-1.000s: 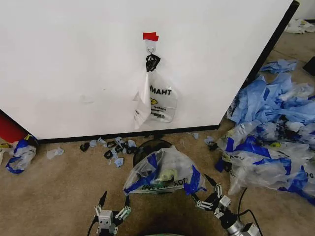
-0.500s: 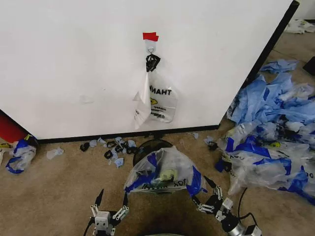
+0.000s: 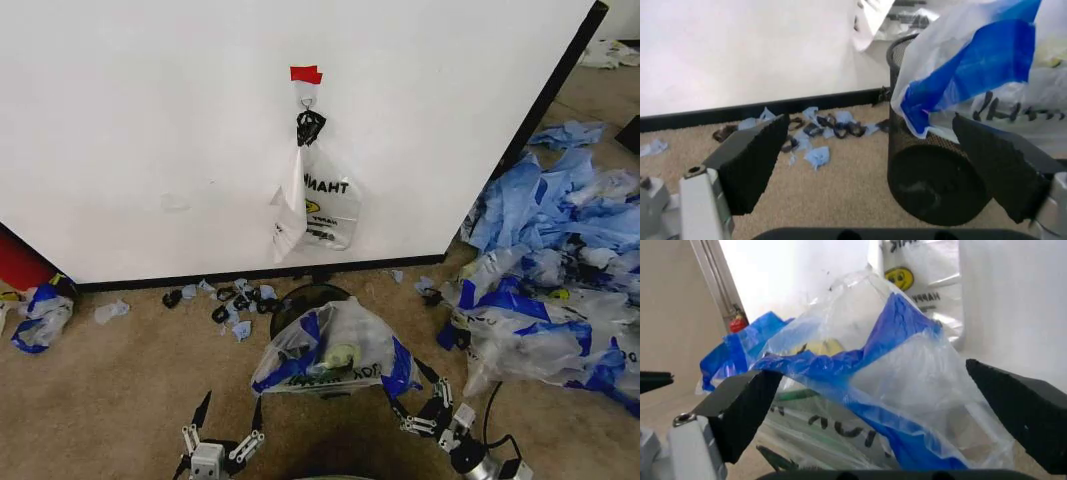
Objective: Pick up the garbage bag from the wall and place it over the trash bin.
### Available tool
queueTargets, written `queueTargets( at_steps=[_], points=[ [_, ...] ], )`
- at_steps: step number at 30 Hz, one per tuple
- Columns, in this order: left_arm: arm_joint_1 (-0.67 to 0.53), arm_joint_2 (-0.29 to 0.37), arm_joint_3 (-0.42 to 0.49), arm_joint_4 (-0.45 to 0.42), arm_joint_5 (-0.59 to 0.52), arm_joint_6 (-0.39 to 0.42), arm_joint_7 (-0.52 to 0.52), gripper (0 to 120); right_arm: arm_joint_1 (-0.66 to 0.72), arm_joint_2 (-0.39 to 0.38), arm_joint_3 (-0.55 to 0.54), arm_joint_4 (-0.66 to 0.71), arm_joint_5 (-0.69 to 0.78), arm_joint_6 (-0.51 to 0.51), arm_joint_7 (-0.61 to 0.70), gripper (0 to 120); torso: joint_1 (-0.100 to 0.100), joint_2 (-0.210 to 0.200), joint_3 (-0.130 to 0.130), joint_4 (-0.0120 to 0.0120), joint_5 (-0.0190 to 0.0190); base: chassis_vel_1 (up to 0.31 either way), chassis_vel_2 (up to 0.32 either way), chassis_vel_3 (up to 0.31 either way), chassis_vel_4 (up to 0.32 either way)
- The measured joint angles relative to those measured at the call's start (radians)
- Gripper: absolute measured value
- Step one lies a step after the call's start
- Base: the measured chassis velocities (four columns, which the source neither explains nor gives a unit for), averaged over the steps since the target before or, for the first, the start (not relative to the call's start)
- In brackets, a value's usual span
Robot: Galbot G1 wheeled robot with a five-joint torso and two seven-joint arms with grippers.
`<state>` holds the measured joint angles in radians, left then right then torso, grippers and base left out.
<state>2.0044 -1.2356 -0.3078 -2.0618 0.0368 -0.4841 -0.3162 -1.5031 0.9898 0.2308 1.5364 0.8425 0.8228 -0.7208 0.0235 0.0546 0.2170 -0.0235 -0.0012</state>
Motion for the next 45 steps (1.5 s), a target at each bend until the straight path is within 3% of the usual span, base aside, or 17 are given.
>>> queueTargets(
  at_steps=[9,25,31,33,37,39,41,44,45],
  points=[
    [0.047,0.002,-0.017,-0.06,0.016,-0.009,-0.008,97,0.01,-0.002,-0.016,0.017,0.036,0.0,-0.007,100,0.0,0.0,0.0,-0.0001,0.0,0.0,0.0,0.0,0.0],
    [0.029,0.004,-0.035,-0.164,0.019,0.007,0.004,96,0.019,-0.004,-0.028,0.025,0.047,0.0,-0.002,100,0.0,0.0,0.0,0.0,0.0,0.0,0.0,0.0,0.0],
    [-0.1,0.095,-0.102,-0.248,-0.177,0.102,0.096,95,0.034,-0.007,-0.048,0.035,0.039,0.0,0.032,100,0.0,0.0,0.0,0.0,-0.0002,0.0,0.0,0.0,0.0],
    [-0.111,0.106,-0.107,-0.251,-0.194,0.111,0.103,95,0.036,-0.008,-0.05,0.037,0.037,0.0,0.035,100,0.0,0.0,0.0,0.0,-0.0002,0.0,0.0,0.0,0.0],
    [-0.256,0.312,-0.153,-0.274,-0.53,0.26,0.13,93,0.051,-0.011,-0.064,0.052,0.004,0.0,0.08,100,0.0,0.0,0.0,-0.0001,-0.0002,0.0,0.0,0.0,0.0],
    [-0.282,0.347,-0.154,-0.273,-0.585,0.281,0.128,93,0.054,-0.011,-0.066,0.054,-0.002,0.0,0.089,100,0.0,0.0,0.0,-0.0001,-0.0003,0.0,0.0,0.0,0.0],
    [-0.387,0.467,-0.139,-0.248,-0.778,0.342,0.112,93,0.062,-0.009,-0.075,0.063,-0.031,0.0,0.128,100,0.0,0.0,0.0,-0.0003,-0.0004,0.0,0.0,0.0,0.0],
    [-0.448,0.563,-0.124,-0.23,-0.93,0.384,0.102,93,0.092,-0.01,-0.112,0.069,-0.064,0.0,0.179,100,0.0,0.0,0.0,-0.0005,-0.0005,0.0,0.0,0.0,0.0],
    [-0.448,0.563,-0.124,-0.23,-0.93,0.384,0.102,93,0.092,-0.01,-0.112,0.069,-0.064,0.0,0.179,100,0.0,0.0,0.0,-0.0005,-0.0005,0.0,0.0,0.0,0.0]
  ],
)
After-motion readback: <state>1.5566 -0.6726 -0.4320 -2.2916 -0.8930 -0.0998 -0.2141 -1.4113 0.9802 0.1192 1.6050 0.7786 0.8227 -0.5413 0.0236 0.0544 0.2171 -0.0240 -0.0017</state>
